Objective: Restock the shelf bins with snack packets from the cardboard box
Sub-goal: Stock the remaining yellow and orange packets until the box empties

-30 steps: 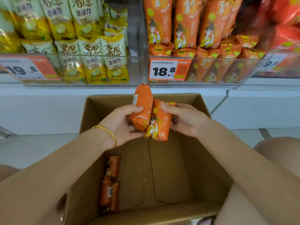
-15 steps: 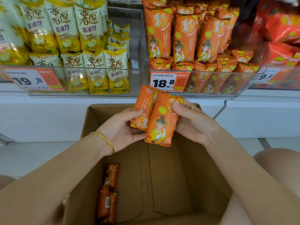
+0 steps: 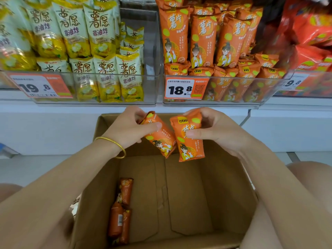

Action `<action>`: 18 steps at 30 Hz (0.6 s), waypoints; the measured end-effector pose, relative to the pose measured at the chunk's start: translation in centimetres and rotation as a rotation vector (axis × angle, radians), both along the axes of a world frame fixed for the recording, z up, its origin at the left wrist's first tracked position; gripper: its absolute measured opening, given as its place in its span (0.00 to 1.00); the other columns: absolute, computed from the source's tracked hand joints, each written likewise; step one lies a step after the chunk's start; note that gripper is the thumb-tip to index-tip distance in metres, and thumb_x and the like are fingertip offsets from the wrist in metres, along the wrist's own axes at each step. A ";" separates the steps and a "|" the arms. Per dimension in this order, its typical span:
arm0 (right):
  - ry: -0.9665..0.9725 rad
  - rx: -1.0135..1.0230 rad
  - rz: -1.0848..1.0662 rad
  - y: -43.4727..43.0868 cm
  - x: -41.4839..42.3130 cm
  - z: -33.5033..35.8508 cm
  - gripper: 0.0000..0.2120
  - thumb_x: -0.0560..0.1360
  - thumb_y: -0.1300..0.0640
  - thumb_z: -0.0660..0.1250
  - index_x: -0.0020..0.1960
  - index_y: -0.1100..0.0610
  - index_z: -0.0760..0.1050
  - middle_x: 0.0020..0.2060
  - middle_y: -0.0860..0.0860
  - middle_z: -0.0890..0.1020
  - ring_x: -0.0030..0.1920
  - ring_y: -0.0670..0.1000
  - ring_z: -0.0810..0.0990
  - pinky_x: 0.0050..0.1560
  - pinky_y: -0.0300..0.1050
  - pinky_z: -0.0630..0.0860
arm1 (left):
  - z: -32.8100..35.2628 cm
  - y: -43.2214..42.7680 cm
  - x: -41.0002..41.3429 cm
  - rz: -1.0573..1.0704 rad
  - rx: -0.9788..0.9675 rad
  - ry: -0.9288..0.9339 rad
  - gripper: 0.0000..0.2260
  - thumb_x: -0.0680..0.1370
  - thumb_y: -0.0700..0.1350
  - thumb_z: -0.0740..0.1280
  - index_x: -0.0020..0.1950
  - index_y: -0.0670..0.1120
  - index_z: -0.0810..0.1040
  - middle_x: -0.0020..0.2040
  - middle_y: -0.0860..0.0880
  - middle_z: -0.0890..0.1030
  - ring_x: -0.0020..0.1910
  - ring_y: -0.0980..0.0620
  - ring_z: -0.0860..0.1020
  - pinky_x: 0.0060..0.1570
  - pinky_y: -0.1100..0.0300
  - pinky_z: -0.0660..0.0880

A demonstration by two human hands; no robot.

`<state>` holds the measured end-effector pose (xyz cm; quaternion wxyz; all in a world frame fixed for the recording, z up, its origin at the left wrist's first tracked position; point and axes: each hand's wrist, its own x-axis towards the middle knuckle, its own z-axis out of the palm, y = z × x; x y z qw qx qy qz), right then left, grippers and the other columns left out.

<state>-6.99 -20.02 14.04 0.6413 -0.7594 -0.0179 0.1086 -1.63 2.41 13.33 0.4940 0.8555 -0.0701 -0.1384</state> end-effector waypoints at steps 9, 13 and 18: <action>0.059 0.179 0.121 1.6 0.7 -1.3 0.33 0.53 0.46 0.82 0.55 0.53 0.79 0.50 0.50 0.84 0.53 0.50 0.82 0.51 0.43 0.78 | 1.2 -1.4 -0.6 -0.051 -0.155 0.109 0.11 0.75 0.47 0.69 0.56 0.50 0.73 0.43 0.50 0.74 0.33 0.56 0.77 0.30 0.63 0.79; 0.040 0.256 0.199 1.3 0.2 -0.3 0.26 0.56 0.44 0.81 0.53 0.47 0.81 0.50 0.48 0.84 0.53 0.49 0.82 0.51 0.43 0.78 | 3.1 -2.6 -0.5 -0.110 -0.310 0.280 0.10 0.76 0.44 0.67 0.57 0.46 0.78 0.51 0.39 0.79 0.43 0.48 0.81 0.36 0.58 0.81; -0.128 0.291 0.033 -3.2 -0.3 3.6 0.28 0.54 0.42 0.81 0.52 0.47 0.82 0.49 0.48 0.84 0.51 0.48 0.82 0.48 0.42 0.79 | 8.7 -7.5 1.1 -0.161 -0.447 0.305 0.08 0.79 0.42 0.63 0.55 0.40 0.75 0.49 0.41 0.78 0.44 0.47 0.78 0.36 0.58 0.82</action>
